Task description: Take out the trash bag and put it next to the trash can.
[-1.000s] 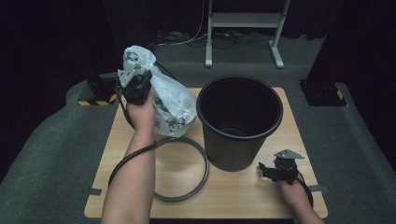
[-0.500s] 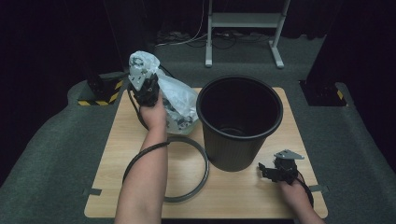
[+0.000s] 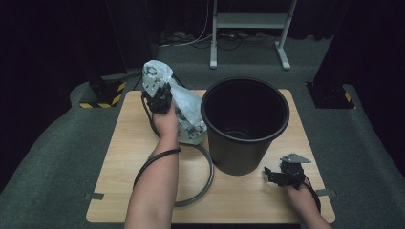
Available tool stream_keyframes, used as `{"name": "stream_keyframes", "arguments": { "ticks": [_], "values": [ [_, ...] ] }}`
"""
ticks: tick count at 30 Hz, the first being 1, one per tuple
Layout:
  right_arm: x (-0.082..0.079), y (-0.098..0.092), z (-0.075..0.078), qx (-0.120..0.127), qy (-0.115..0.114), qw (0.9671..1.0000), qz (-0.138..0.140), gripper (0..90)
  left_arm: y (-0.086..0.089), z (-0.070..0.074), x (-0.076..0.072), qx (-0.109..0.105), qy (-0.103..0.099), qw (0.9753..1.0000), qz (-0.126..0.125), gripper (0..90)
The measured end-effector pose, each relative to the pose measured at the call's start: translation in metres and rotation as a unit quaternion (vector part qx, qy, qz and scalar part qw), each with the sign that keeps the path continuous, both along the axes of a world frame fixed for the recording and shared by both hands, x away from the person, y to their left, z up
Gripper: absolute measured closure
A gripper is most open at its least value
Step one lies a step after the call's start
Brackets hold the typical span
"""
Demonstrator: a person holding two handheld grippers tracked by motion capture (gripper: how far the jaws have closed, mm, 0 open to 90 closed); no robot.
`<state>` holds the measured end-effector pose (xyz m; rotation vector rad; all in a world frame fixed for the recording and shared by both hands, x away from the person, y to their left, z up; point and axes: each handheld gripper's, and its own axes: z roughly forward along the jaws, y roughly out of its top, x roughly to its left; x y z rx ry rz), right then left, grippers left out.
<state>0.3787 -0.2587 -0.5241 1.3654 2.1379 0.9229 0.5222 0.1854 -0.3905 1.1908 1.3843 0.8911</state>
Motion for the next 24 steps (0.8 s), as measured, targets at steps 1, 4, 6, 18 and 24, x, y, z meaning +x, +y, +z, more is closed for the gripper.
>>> {"name": "stream_keyframes", "arguments": {
  "ticks": [1,4,6,18,24],
  "values": [
    [0.0,0.0,0.0,0.0,0.0,1.0,0.0,17.6,-0.002,-0.002,0.001,-0.002,0.004,0.9999,-0.01,89.4],
    [0.0,0.0,0.0,0.0,0.0,1.0,0.001,17.6,-0.005,-0.004,0.001,0.008,0.011,0.9997,-0.019,89.1],
    [0.0,0.0,0.0,0.001,0.001,1.0,0.001,17.6,-0.006,-0.005,0.002,0.008,0.017,0.9993,-0.032,87.7],
    [0.0,0.001,0.0,0.0,0.0,1.0,0.006,17.5,-0.007,-0.003,-0.009,0.016,0.012,0.9982,-0.057,62.6],
    [0.001,0.001,0.0,-0.001,-0.001,1.0,0.008,17.4,-0.007,0.004,-0.025,0.021,-0.003,0.9967,-0.078,50.4]
  ]
}}
